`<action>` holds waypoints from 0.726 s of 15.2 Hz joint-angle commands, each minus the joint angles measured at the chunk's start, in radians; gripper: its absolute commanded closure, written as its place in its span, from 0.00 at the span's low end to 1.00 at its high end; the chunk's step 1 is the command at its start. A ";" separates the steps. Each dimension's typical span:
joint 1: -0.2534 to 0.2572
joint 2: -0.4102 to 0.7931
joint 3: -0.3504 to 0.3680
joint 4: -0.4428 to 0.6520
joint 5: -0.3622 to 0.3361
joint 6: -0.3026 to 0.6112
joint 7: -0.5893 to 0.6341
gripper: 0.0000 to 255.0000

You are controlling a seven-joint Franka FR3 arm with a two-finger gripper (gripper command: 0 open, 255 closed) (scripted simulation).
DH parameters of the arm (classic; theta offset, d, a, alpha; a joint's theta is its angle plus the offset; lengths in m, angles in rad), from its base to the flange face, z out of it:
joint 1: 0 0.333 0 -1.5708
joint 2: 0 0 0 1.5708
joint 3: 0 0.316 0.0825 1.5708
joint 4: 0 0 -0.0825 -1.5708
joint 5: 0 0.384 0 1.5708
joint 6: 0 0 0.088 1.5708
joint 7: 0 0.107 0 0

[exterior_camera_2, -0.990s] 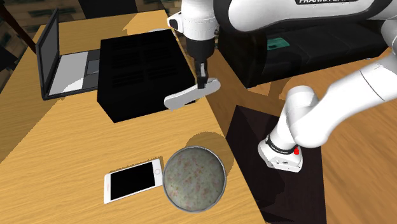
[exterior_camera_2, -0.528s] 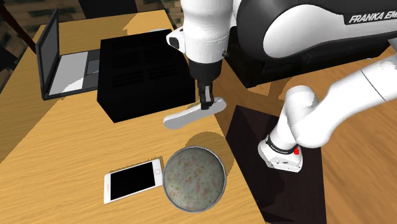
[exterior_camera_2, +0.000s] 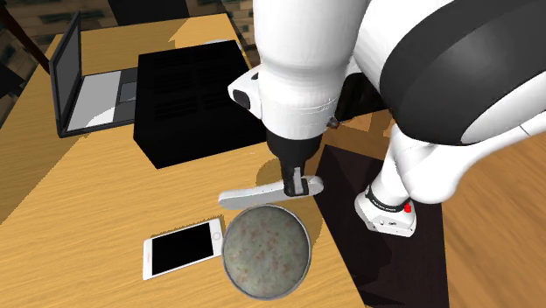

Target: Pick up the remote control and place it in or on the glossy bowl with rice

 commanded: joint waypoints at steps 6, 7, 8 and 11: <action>0.030 0.013 0.093 -0.015 0.043 0.041 0.106 1.00; 0.031 0.011 0.095 -0.031 0.045 0.054 0.105 1.00; 0.032 0.009 0.096 -0.046 0.046 0.067 0.105 1.00; 0.035 0.003 0.102 -0.090 0.052 0.106 0.102 1.00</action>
